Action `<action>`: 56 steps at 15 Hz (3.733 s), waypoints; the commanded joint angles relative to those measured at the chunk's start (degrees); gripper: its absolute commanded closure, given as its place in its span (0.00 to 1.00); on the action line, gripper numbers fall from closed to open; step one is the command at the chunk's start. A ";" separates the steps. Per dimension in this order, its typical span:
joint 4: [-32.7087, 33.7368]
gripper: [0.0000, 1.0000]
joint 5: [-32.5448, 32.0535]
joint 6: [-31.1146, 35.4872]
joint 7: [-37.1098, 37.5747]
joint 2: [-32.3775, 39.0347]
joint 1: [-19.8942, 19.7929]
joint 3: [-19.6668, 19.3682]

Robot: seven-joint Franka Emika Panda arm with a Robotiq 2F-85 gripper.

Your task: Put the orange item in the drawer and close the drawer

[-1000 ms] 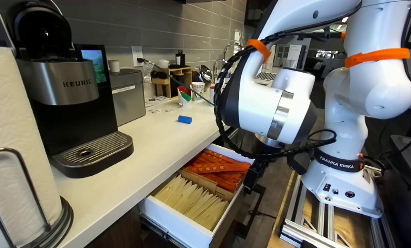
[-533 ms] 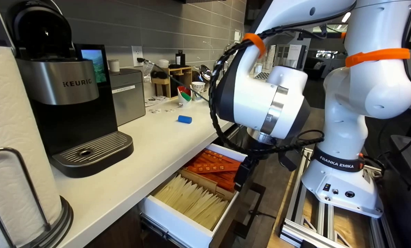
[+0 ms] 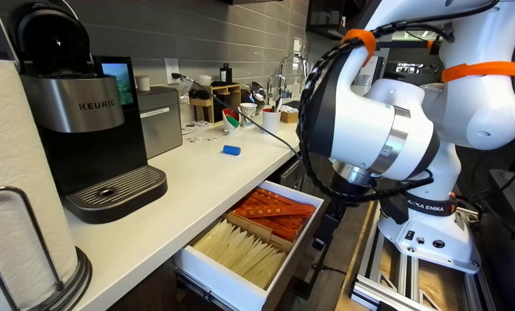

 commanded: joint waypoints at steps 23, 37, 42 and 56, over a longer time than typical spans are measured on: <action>1.57 0.00 -2.68 5.27 2.87 8.82 -6.68 -0.28; 7.14 0.00 -23.79 6.20 17.80 13.96 -2.59 -10.52; 14.61 0.00 -34.77 8.45 26.38 18.95 -0.88 -18.41; 0.04 0.00 -0.53 5.29 -0.92 -3.23 -4.50 -0.01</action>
